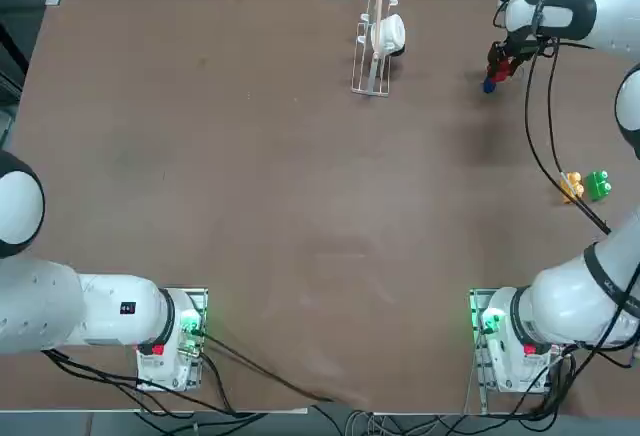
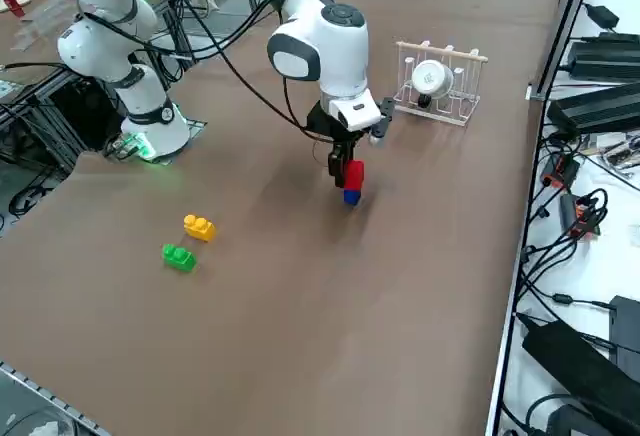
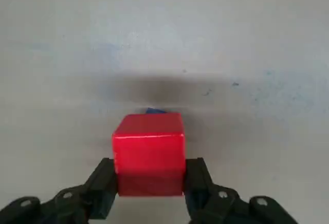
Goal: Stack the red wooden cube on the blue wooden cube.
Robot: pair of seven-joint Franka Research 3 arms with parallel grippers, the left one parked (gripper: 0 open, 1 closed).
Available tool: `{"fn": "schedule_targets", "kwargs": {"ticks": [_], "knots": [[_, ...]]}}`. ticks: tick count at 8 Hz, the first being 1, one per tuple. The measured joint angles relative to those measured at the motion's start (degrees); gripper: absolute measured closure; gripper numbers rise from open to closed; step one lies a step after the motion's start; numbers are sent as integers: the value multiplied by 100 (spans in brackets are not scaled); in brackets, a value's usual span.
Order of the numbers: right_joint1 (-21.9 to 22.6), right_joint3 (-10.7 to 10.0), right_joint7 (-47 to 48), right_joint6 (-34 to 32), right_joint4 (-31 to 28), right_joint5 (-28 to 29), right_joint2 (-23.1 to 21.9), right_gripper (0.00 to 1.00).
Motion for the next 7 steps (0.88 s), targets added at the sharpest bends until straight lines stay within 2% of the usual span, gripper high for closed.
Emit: {"fn": "schedule_targets", "kwargs": {"ticks": [7], "knots": [[0,0,0,2,0,44,0,29]]}}
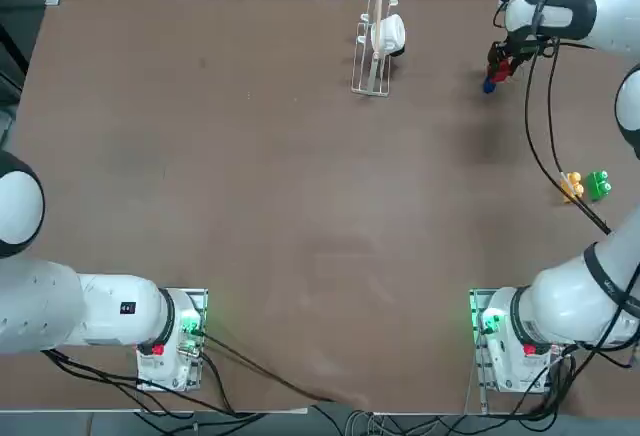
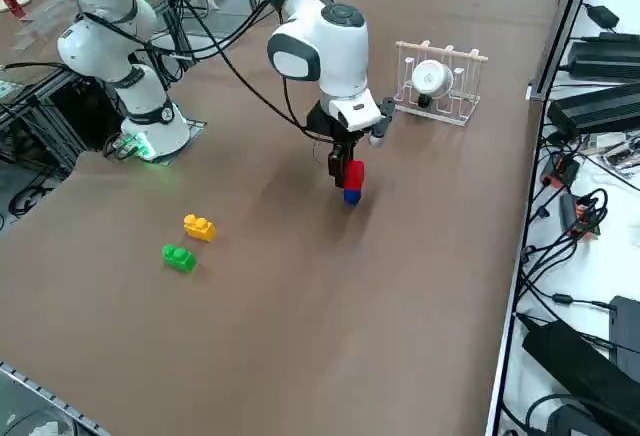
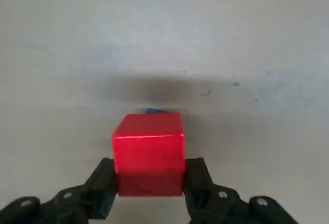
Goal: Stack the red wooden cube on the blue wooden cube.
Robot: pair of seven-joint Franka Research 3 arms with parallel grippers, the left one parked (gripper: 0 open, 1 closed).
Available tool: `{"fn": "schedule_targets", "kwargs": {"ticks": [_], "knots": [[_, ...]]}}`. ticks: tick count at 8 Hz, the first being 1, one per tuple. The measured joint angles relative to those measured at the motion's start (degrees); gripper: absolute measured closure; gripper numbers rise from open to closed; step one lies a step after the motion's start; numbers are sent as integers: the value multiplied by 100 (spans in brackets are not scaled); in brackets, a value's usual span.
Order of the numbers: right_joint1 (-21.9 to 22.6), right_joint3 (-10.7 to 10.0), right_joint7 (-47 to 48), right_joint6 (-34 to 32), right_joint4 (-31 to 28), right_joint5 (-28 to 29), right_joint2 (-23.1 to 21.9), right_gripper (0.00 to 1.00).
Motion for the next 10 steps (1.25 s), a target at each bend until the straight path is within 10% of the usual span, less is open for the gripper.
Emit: {"fn": "schedule_targets", "kwargs": {"ticks": [10], "knots": [[0,0,0,4,8,47,0,11]]}}
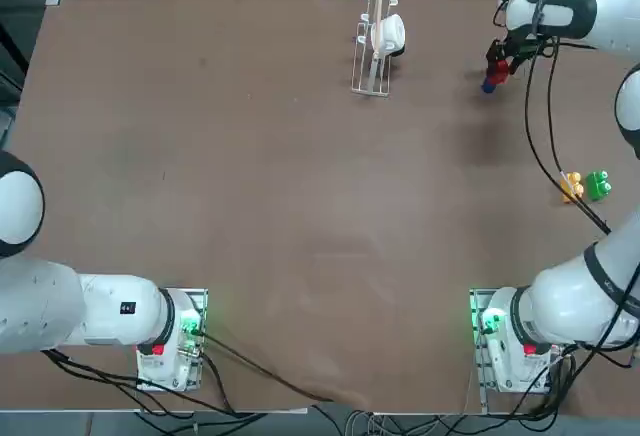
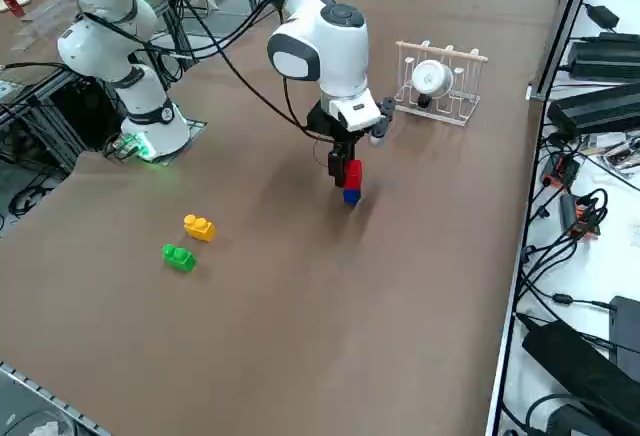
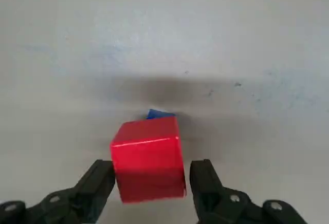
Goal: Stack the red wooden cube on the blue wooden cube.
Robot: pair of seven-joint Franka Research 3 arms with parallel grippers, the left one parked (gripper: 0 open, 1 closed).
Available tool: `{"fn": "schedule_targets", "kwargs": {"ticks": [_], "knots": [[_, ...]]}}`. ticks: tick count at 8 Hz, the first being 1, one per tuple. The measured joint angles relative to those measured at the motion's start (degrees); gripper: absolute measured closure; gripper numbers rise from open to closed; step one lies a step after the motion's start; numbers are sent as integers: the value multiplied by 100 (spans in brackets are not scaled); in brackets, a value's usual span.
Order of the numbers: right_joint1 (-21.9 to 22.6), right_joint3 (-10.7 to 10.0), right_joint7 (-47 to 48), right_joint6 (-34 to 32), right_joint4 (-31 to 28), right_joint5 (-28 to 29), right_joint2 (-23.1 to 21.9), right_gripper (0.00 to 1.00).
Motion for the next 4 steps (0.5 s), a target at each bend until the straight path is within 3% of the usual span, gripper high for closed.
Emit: {"fn": "schedule_targets", "kwargs": {"ticks": [1,4], "knots": [[0,0,0,5,7,1,0,1],[-5,-3,0,17,188,22,-91,0]]}}
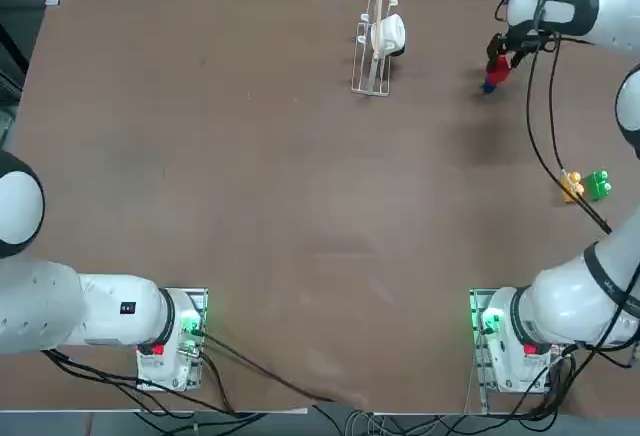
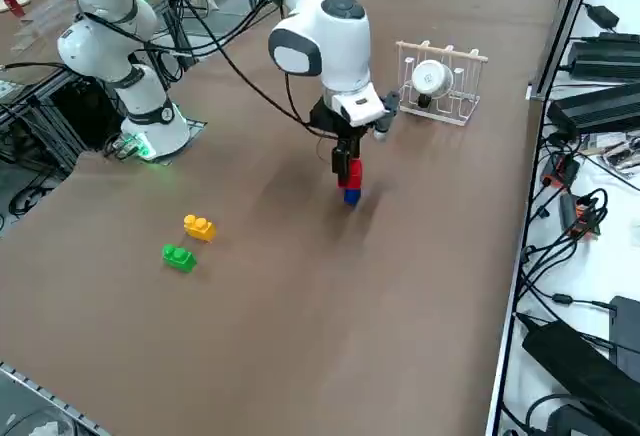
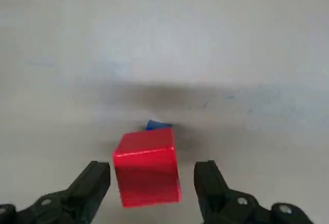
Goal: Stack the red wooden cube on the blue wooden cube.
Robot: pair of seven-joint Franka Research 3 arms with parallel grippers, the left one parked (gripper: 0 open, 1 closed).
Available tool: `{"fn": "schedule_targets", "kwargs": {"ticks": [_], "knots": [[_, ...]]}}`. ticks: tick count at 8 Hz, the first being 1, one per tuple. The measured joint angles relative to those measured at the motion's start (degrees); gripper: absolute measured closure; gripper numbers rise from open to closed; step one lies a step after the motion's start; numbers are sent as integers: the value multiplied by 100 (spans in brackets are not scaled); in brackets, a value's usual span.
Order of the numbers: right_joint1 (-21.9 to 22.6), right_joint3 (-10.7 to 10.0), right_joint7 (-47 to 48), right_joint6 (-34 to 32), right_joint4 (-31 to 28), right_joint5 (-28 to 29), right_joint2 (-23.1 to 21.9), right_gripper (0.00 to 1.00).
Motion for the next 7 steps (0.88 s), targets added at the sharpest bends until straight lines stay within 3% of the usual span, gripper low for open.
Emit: {"fn": "schedule_targets", "kwargs": {"ticks": [2,5,7], "knots": [[-1,-1,0,-231,139,113,-420,0],[5,20,0,-2162,1179,171,-1185,0],[6,23,321,-2964,1868,196,-1423,0]]}}
